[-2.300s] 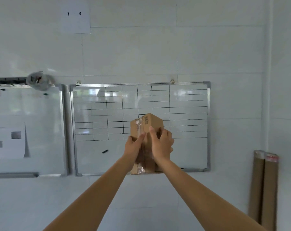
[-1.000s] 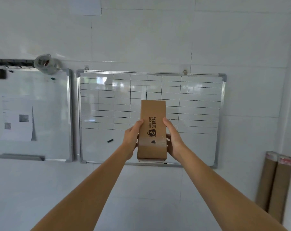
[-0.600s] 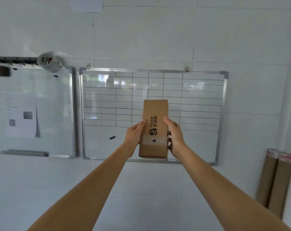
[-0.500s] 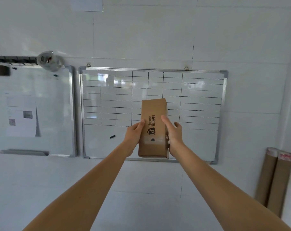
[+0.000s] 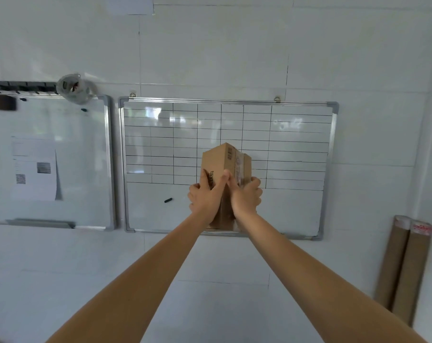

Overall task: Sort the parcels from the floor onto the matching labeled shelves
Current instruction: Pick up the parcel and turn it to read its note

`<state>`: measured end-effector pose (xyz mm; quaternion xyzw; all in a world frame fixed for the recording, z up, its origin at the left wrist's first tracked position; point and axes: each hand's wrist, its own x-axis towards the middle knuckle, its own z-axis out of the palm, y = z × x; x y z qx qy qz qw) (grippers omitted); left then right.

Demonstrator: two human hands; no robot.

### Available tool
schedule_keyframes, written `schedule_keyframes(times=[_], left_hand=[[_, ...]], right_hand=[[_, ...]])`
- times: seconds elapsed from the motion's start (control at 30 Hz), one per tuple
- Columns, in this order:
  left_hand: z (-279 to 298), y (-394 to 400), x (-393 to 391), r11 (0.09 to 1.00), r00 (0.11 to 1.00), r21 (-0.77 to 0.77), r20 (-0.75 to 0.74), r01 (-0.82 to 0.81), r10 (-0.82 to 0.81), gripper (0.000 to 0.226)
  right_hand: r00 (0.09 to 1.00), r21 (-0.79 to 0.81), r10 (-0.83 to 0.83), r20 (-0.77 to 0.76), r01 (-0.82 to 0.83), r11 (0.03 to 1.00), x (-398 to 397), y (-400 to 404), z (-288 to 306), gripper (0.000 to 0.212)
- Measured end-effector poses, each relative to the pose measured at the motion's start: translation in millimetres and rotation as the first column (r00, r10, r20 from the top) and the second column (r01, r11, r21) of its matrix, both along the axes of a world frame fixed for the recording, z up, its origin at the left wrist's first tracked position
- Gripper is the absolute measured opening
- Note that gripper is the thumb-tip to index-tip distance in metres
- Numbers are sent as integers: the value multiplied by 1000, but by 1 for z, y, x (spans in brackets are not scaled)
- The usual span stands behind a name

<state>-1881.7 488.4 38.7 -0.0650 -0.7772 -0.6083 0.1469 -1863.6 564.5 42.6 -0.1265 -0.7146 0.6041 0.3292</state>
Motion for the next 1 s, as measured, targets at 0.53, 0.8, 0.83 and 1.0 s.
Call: schedule_keyframes(times=[0.53,0.8,0.83,1.0], left_hand=[[-15,-33,-6,799,932,500,-50,335,-359,61],[-17,-21,-13,748,916,555,-67,365,-397,63],[-17,-21,-14,753,918,551,-67,360,-390,62],[-15,-19,-10,797,941,526,-17,296,-339,43]], right_hand=[[923,-223,385,-17,-379,898,3,47,-14,68],[933,-332,354,-56,-352,875,7,48,-11,39],[935,-334,351,-55,-349,876,6,48,-11,39],[956,-332,283,-75,-292,897,3,43,-15,41]])
